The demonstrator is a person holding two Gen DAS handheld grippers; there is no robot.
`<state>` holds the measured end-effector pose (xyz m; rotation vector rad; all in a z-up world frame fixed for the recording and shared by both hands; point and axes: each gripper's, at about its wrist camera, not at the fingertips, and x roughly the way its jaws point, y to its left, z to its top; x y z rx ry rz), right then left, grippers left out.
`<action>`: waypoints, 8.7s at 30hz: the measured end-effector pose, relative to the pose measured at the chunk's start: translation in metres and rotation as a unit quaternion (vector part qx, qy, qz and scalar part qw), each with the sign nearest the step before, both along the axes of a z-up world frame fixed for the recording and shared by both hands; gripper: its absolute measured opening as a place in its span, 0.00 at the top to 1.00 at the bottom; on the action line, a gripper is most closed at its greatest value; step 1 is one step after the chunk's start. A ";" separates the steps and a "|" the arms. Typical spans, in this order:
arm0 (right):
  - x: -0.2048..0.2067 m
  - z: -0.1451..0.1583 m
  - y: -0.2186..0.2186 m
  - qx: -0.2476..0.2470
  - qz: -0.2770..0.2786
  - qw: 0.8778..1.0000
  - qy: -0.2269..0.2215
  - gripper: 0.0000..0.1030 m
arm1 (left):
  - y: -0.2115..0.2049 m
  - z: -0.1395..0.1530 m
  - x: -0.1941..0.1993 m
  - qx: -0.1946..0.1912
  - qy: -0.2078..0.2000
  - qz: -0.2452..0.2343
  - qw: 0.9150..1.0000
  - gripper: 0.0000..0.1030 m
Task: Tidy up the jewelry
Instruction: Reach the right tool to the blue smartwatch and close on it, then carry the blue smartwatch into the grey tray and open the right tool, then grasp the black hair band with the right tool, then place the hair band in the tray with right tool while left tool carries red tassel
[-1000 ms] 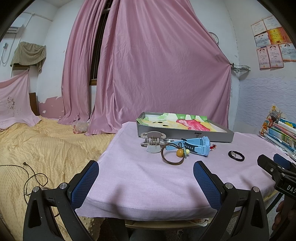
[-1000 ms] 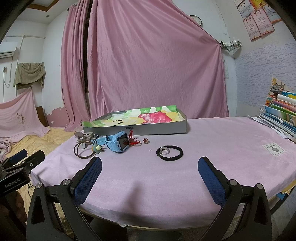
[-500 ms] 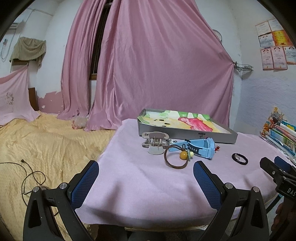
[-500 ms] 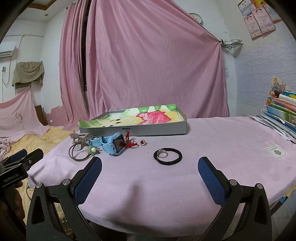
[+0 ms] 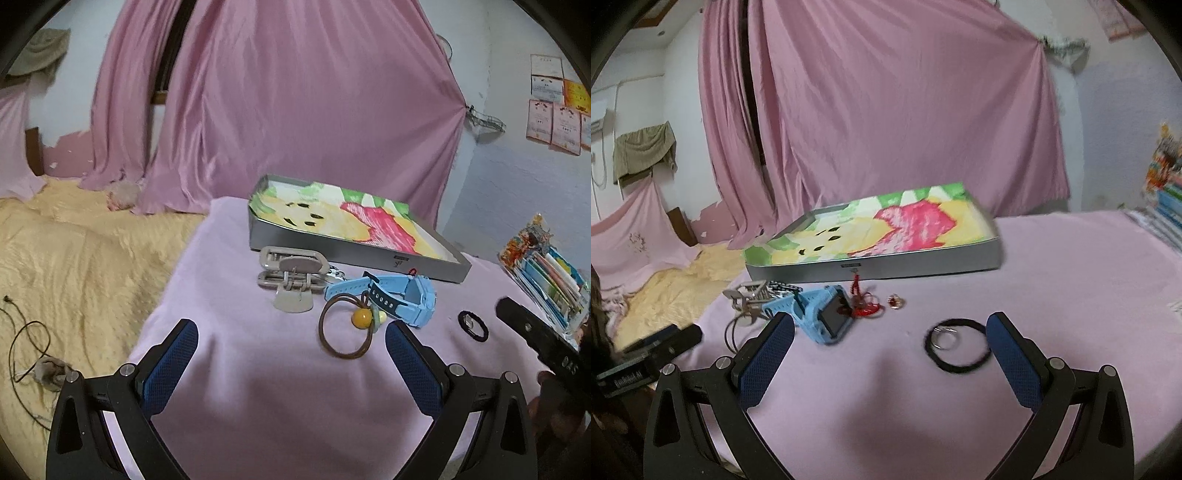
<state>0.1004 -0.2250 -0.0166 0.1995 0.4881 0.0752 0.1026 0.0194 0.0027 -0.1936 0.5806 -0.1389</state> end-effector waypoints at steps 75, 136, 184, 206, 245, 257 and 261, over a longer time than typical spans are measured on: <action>0.160 0.018 0.007 0.004 0.009 0.998 0.065 0.83 | -0.013 0.057 0.147 -0.031 -0.022 -0.073 0.997 0.97; 0.007 0.022 -0.037 -0.064 -0.031 0.997 -0.044 0.11 | -0.051 0.024 0.042 0.022 -0.070 -0.039 0.997 0.01; 0.053 -0.029 -0.060 -0.045 0.022 0.987 0.152 0.74 | -0.137 -0.015 0.114 -0.008 0.135 -0.157 0.978 0.52; 0.060 -0.020 -0.063 -0.017 0.030 0.992 0.123 0.95 | -0.134 -0.011 0.119 -0.025 0.129 -0.160 0.978 0.94; 0.177 -0.011 -0.035 -0.020 0.027 0.992 0.121 0.95 | -0.073 0.011 0.180 -0.040 0.090 -0.034 0.994 0.93; 0.183 -0.015 -0.031 -0.025 0.036 0.989 0.142 0.94 | -0.075 0.002 0.185 -0.015 0.122 -0.019 0.992 0.93; 0.181 -0.013 -0.032 -0.025 0.033 0.989 0.140 0.88 | -0.074 0.004 0.182 -0.013 0.119 -0.017 0.993 0.88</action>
